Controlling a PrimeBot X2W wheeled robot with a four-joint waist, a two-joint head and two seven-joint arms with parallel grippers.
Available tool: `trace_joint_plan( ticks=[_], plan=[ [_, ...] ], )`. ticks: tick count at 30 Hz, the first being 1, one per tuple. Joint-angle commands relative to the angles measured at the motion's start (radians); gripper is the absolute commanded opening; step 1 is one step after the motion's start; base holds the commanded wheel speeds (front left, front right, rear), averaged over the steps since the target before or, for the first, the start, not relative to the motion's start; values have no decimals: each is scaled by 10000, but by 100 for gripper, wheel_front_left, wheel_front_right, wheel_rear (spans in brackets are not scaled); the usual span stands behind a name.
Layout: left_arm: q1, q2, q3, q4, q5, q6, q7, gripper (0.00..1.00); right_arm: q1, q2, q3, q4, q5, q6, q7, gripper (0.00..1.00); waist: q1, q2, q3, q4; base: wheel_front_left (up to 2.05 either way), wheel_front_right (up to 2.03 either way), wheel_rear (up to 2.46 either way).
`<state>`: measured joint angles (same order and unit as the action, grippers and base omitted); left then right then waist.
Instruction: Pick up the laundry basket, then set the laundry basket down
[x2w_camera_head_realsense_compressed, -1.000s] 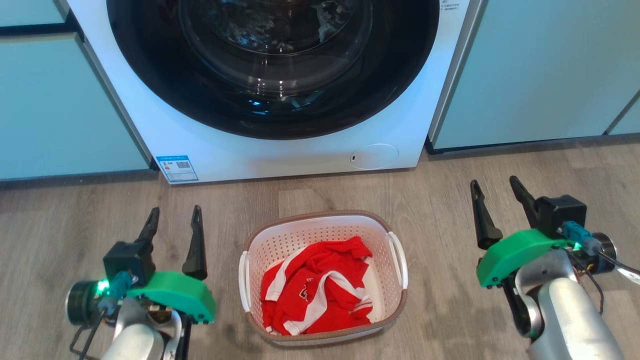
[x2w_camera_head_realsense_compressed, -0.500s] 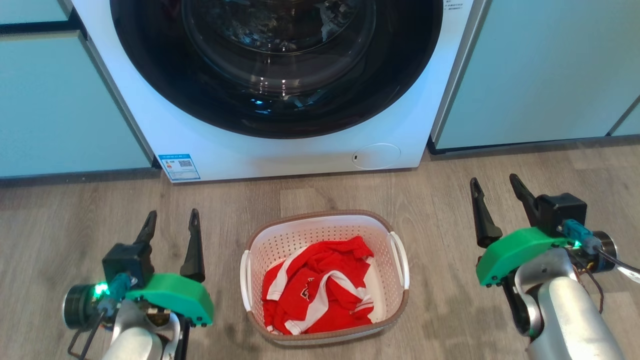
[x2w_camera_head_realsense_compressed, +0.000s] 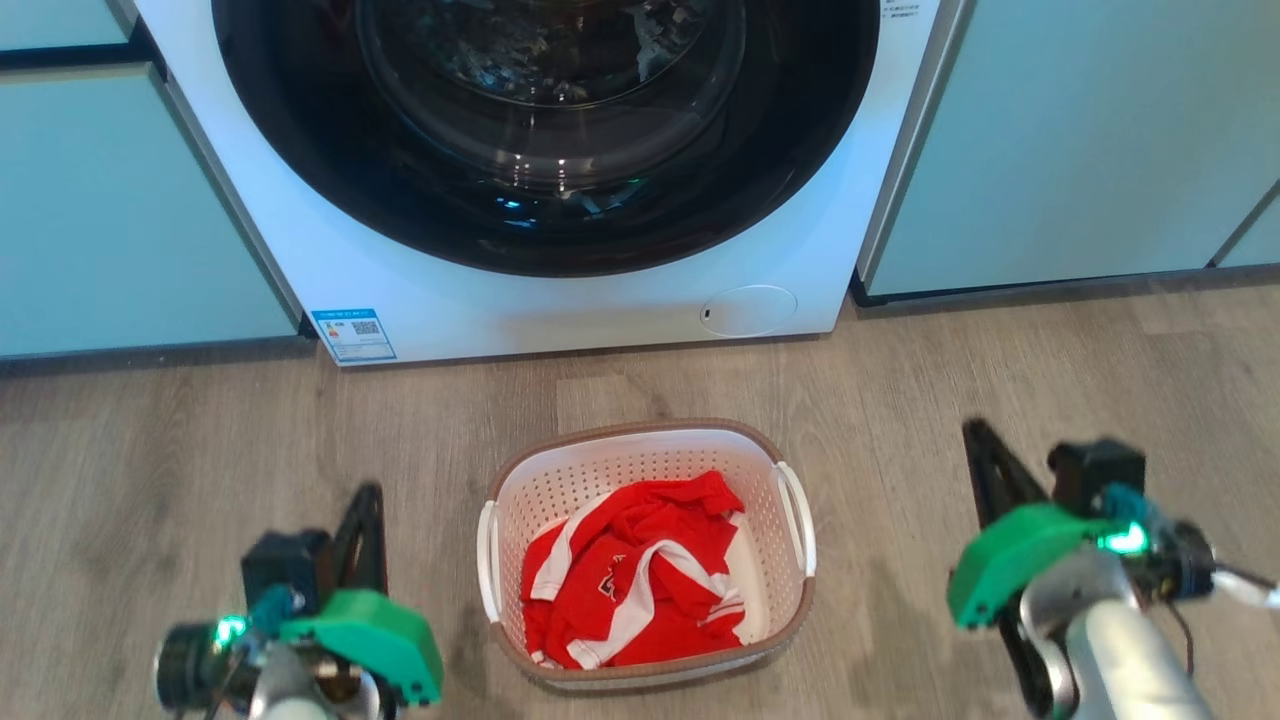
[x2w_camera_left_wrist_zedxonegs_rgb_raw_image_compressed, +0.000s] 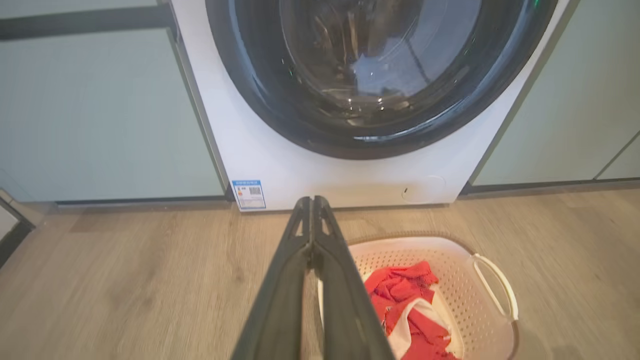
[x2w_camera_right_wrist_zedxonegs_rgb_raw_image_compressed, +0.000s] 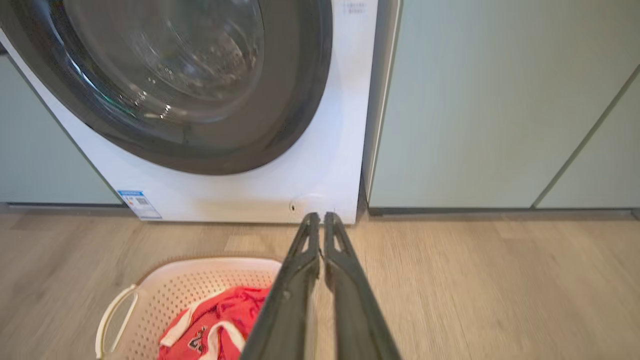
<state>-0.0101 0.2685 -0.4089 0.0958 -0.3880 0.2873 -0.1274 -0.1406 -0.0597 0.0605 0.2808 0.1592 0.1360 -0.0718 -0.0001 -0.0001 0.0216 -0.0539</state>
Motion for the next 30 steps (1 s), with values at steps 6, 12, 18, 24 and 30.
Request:
trace_joint_plan(
  ticks=[6,12,18,24,30],
  plan=[
    [-114,-71,311,-86,-723,-210,97,0,-103,5,-126,-151,812,-3,119,0,1,0,-9,29,0,0,0],
    [-167,-152,526,19,-1334,-418,190,0,-74,10,-204,-170,1505,-6,203,0,1,0,-19,55,0,0,0],
    [-221,-236,745,125,-1944,-628,284,0,-49,14,-284,-183,2202,-8,288,0,1,0,-28,82,0,0,0],
    [-270,-323,967,222,-2552,-833,380,0,-27,19,-365,-193,2899,-11,375,0,1,0,-37,108,0,0,0],
    [-309,-398,1154,299,-3056,-1002,461,0,-9,23,-433,-202,3479,-13,448,0,1,0,-45,130,0,0,0]
  ],
)
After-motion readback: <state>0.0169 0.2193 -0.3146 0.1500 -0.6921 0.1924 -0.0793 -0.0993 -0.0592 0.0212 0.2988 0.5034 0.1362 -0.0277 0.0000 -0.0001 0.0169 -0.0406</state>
